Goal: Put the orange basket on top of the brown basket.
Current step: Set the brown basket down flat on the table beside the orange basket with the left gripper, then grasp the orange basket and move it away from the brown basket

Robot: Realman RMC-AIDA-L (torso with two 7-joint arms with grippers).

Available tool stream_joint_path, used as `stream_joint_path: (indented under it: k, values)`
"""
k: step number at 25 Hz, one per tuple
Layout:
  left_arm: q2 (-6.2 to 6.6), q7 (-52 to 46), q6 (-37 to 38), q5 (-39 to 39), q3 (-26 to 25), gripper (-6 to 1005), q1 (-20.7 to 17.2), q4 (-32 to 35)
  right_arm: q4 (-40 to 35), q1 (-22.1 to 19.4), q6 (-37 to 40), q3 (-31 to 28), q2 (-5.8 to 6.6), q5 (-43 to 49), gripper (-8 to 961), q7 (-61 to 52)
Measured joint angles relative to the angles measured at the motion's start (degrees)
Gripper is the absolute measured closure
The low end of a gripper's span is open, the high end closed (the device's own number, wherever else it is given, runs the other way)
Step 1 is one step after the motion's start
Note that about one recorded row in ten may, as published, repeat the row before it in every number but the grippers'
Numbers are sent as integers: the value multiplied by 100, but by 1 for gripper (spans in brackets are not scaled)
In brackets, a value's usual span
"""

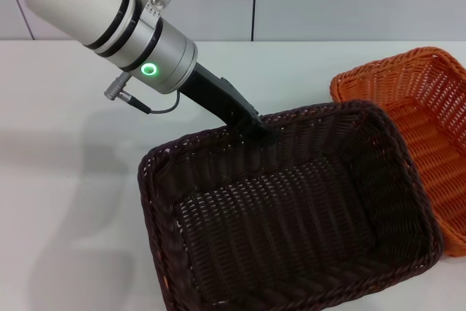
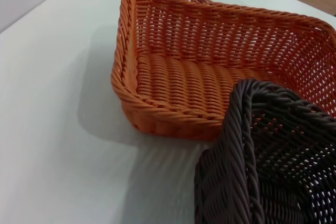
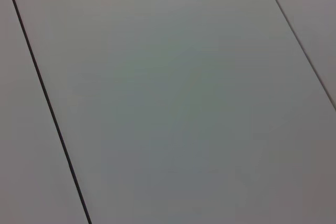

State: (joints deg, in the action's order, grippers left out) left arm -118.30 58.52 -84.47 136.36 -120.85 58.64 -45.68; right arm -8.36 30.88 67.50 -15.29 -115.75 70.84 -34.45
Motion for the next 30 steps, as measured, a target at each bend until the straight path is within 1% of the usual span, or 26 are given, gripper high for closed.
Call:
stream_joint_path:
  k: [5,6,7,10,11,12,13,14,15,16,17,18,19,20,21,22,23,24,25,26,27,28,29,30]
  values:
    - [7,-49,-25,3,1,800,-9,6,0,4,-1,0,12,1,366,0]
    - [7,-49,-25,3,1,786,-9,6,-4,13,-6,5,13,1,366,0]
    - [17,-250,-55,8,45,771,-197,-125,-4,13,-6,5,13,1,366,0]
    - [17,-250,-55,8,45,728,-197,-125,-11,29,-6,62,25,21,366,-1]
    - [17,-250,-55,8,45,713,-197,-125,-28,50,10,215,53,86,365,-71]
    - [24,-314,-17,-38,20,699,-374,-346,-28,50,10,215,53,86,365,-71]
    - [24,-314,-17,-38,20,653,-374,-346,-52,58,27,383,74,118,365,-198]
    - [26,-308,266,-528,-7,606,-860,-1029,-132,61,32,625,91,134,365,-418]
    - [29,-297,339,-662,-7,560,-955,-1146,-227,63,40,851,104,140,365,-620]
    - [30,-280,443,-849,-7,513,-1071,-1294,-566,57,63,1458,113,143,365,-1210]
    - [30,-280,443,-849,-7,484,-1071,-1294,-566,57,63,1458,113,143,365,-1210]
    - [32,-174,731,-1274,-5,456,-1357,-1581,-1114,8,93,2239,119,154,365,-1908]
    - [26,-17,932,-1621,10,427,-1559,-1740,-1114,8,93,2239,119,154,365,-1908]
    - [26,-17,932,-1621,10,398,-1559,-1740,-1465,-51,106,2753,141,203,365,-2343]
    - [11,365,1207,-2235,53,369,-1861,-1879,-2160,-187,132,3612,277,513,365,-3253]
    - [11,365,1207,-2235,53,341,-1861,-1879,-2160,-187,132,3612,277,513,365,-3253]
    - [11,365,1207,-2235,53,312,-1861,-1879,-2505,-249,183,4036,418,790,365,-3797]
    - [-1,1204,1583,-3525,164,283,-2338,-1908,-2752,-283,277,4361,577,1173,365,-4306]
    - [-2,1943,1745,-4512,262,255,-2615,-1804,-2999,-294,445,4665,774,1631,365,-4807]
    - [-3,2301,1799,-5018,307,226,-2752,-1731,-3319,-219,942,4929,1131,2656,365,-5594]
    - [-3,2301,1799,-5018,307,212,-2752,-1731,-3319,-219,942,4929,1131,2656,365,-5594]
    - [-3,2738,1842,-5558,350,198,-2894,-1632,-3429,-167,1195,4962,1270,3096,366,-5814]
    - [7,3027,1855,-6086,365,184,-2999,-1494,-3649,-27,1776,4968,1498,4069,366,-6039]
    - [7,3027,1855,-6086,365,170,-2999,-1494,-3649,-27,1776,4968,1498,4069,366,-6039]
